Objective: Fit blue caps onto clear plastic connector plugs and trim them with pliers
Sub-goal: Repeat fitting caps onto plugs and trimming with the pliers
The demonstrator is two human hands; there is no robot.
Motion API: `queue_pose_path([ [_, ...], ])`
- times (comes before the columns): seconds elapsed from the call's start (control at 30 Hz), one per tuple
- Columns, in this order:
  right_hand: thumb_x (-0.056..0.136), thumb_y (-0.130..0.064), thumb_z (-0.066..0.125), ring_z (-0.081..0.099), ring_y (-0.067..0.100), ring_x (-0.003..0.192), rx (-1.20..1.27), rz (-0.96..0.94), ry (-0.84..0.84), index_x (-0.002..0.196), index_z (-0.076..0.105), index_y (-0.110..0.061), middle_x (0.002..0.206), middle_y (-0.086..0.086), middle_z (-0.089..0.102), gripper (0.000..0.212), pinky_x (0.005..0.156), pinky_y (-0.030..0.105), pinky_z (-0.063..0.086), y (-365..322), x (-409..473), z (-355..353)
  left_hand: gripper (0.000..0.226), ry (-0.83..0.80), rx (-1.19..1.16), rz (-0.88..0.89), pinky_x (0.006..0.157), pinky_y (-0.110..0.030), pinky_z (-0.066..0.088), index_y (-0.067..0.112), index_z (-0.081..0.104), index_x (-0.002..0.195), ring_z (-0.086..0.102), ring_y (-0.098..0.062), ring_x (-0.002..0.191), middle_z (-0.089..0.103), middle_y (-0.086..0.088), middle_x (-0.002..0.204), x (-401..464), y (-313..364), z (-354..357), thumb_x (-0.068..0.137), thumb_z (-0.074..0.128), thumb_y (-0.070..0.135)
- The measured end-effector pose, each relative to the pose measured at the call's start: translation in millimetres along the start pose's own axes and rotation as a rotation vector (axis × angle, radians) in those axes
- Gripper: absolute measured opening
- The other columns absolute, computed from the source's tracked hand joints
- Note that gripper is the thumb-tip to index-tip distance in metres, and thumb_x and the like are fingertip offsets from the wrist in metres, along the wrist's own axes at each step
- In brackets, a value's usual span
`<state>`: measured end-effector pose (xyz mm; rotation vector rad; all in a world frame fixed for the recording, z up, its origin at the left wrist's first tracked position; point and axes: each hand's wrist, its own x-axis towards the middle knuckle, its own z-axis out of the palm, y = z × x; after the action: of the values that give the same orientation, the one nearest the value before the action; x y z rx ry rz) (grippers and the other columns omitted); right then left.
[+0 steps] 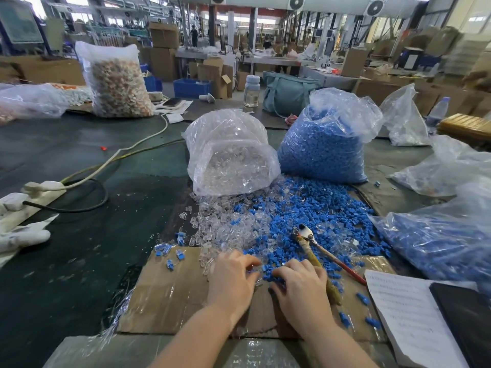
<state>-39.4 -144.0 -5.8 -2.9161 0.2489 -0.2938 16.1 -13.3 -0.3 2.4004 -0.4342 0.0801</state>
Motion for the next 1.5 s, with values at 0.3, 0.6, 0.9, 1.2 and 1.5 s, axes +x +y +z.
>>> queue_pose_path([
  [0.3, 0.097, -0.025, 0.040, 0.046, 0.013, 0.105, -0.036, 0.003, -0.004, 0.101, 0.053, -0.031, 0.103, -0.013, 0.056, 0.015, 0.093, 0.032, 0.023, -2.7, 2.3, 0.0, 0.030, -0.039, 0.169, 0.047, 0.098, -0.027, 0.028, 0.035, 0.056, 0.119, 0.040, -0.011, 0.109, 0.057, 0.011, 0.115, 3.1, 5.0, 14.8, 0.090, 0.055, 0.039],
  [0.6, 0.091, -0.037, 0.048, 0.048, 0.011, 0.096, -0.029, -0.013, 0.042, 0.092, 0.060, -0.030, 0.093, -0.013, 0.058, 0.013, 0.085, 0.032, 0.021, -2.4, -3.2, 3.1, 0.020, -0.015, 0.099, 0.078, 0.094, -0.023, 0.036, 0.028, 0.060, 0.111, 0.045, -0.009, 0.103, 0.061, 0.011, 0.109, 0.7, 3.5, 14.6, 0.091, 0.057, 0.026],
  [0.9, 0.078, -0.019, 0.070, 0.057, 0.014, 0.078, -0.077, 0.003, 0.077, 0.075, 0.065, -0.027, 0.073, -0.009, 0.064, 0.010, 0.083, 0.034, 0.037, -7.8, -3.5, 3.1, 0.027, -0.035, 0.065, 0.050, 0.090, -0.024, 0.042, 0.028, 0.059, 0.115, 0.048, -0.011, 0.100, 0.060, 0.004, 0.104, -2.2, 4.4, 12.9, 0.091, 0.056, 0.017],
  [1.2, 0.068, -0.025, 0.081, 0.057, 0.015, 0.067, -0.021, 0.012, 0.128, 0.068, 0.064, -0.025, 0.065, -0.008, 0.062, 0.017, 0.072, 0.034, 0.042, -9.6, -4.1, 3.7, 0.037, 0.039, -0.056, 0.058, 0.088, -0.012, 0.036, 0.026, 0.053, 0.128, 0.047, -0.003, 0.097, 0.058, 0.010, 0.108, -3.1, 6.4, 7.8, 0.092, 0.054, 0.016],
  [1.5, 0.089, -0.024, 0.056, 0.052, 0.015, 0.095, -0.055, 0.001, 0.050, 0.097, 0.062, -0.030, 0.093, -0.010, 0.061, 0.012, 0.088, 0.034, 0.026, -15.7, 3.5, 7.3, 0.024, 0.056, -0.206, -0.077, 0.076, -0.003, 0.040, 0.022, 0.065, 0.108, 0.054, 0.000, 0.085, 0.059, 0.012, 0.098, -4.9, 4.2, 1.2, 0.089, 0.059, 0.009],
])
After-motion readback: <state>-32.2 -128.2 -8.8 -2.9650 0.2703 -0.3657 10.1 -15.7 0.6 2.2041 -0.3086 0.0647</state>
